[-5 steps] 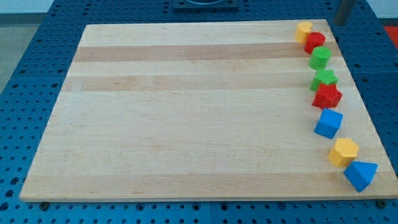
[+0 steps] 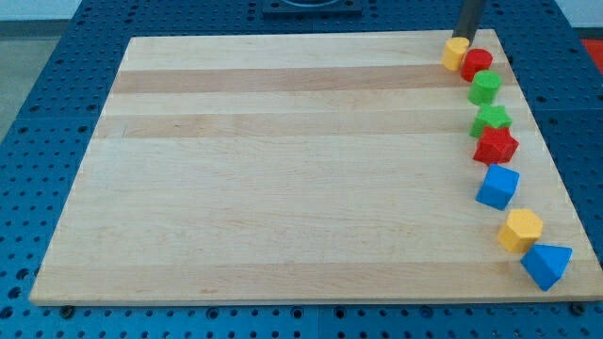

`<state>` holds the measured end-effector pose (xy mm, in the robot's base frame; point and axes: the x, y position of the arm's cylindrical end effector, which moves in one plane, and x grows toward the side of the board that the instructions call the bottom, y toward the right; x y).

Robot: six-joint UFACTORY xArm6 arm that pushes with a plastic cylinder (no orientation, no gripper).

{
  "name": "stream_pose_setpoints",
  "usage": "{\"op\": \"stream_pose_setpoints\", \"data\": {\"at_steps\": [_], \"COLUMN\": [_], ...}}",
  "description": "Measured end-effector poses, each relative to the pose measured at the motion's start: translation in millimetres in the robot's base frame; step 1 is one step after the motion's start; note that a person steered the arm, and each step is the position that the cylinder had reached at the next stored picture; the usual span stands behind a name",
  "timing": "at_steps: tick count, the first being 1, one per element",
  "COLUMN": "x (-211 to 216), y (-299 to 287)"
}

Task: Place the yellow heart to the left of the green circle

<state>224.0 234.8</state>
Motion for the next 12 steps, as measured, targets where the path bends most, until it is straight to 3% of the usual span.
{"op": "stream_pose_setpoints", "data": {"at_steps": [1,3,5,8,10,11,12], "x": [8,63,80,208,220,173,156], "y": [0,-6,-66,-157,-128,-110,-111]}}
